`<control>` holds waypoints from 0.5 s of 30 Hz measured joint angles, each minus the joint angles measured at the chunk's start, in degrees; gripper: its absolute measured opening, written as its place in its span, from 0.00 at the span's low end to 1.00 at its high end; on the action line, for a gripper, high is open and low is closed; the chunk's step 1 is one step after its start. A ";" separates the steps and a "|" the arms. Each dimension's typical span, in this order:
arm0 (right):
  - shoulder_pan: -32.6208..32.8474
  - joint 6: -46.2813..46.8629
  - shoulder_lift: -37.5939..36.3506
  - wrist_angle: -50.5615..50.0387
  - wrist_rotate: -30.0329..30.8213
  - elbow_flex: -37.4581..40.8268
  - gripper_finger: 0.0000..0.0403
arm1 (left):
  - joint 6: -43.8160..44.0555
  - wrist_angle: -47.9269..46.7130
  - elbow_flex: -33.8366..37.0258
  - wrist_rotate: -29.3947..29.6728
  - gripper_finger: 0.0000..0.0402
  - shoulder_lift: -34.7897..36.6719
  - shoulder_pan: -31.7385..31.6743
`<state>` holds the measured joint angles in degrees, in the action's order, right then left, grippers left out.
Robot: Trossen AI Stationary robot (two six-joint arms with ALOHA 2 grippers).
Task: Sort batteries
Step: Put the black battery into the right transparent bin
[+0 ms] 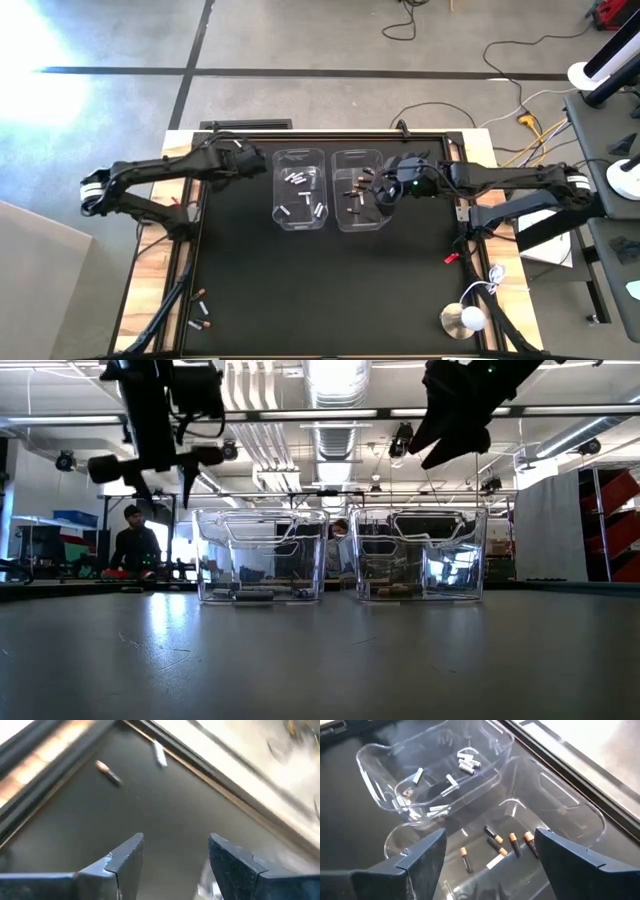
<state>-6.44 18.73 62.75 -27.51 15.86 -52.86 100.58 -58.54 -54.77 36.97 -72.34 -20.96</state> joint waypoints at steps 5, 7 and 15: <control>-0.27 -2.86 2.31 0.24 -4.07 0.00 0.74 | 3.04 1.96 2.06 -2.57 0.48 -3.94 -7.72; -0.56 -4.20 2.52 0.38 -7.55 0.00 0.73 | 2.64 2.42 2.06 -4.93 0.46 -6.09 -10.75; -0.98 -11.17 0.28 -0.18 -11.83 0.00 0.76 | 12.58 4.19 2.05 -11.10 0.43 -13.06 -20.61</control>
<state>-7.41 7.56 63.03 -27.69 4.03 -52.86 113.17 -54.35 -52.72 25.87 -85.41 -41.57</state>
